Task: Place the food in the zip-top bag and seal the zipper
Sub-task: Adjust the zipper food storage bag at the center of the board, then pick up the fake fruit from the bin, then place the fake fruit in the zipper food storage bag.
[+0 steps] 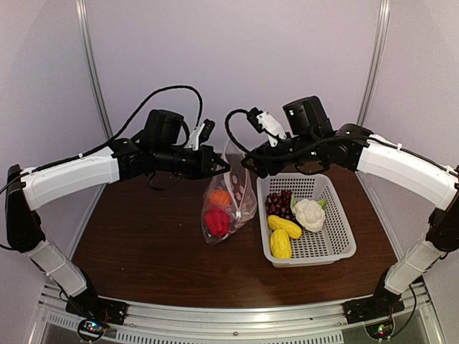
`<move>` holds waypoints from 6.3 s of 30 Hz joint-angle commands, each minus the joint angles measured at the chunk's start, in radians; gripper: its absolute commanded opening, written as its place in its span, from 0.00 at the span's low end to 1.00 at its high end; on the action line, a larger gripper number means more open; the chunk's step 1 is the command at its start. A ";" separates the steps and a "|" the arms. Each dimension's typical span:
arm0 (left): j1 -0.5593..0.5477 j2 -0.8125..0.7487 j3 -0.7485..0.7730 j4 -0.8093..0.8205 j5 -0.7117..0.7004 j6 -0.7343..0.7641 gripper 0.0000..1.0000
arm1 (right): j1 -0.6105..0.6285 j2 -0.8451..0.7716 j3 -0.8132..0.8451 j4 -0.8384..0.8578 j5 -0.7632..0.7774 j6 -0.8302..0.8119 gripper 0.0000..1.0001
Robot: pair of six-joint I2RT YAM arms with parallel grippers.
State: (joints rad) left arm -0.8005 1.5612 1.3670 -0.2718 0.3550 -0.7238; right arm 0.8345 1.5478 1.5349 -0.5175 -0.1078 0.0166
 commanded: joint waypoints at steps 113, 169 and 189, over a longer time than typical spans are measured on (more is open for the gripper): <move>0.181 -0.003 -0.043 -0.024 0.167 0.438 0.00 | -0.258 0.244 -0.365 -0.246 -0.550 -0.338 0.71; 0.142 -0.049 0.009 -0.015 0.195 0.180 0.00 | -0.089 0.025 0.114 0.155 -0.538 -0.092 0.40; 0.142 -0.154 -0.039 -0.032 0.195 0.151 0.00 | -0.028 0.177 0.205 0.328 -0.359 0.034 0.41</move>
State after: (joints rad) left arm -0.6548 1.4387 1.3445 -0.3164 0.5591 -0.5674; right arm 0.7918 1.6958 1.6917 -0.2401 -0.5549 0.0044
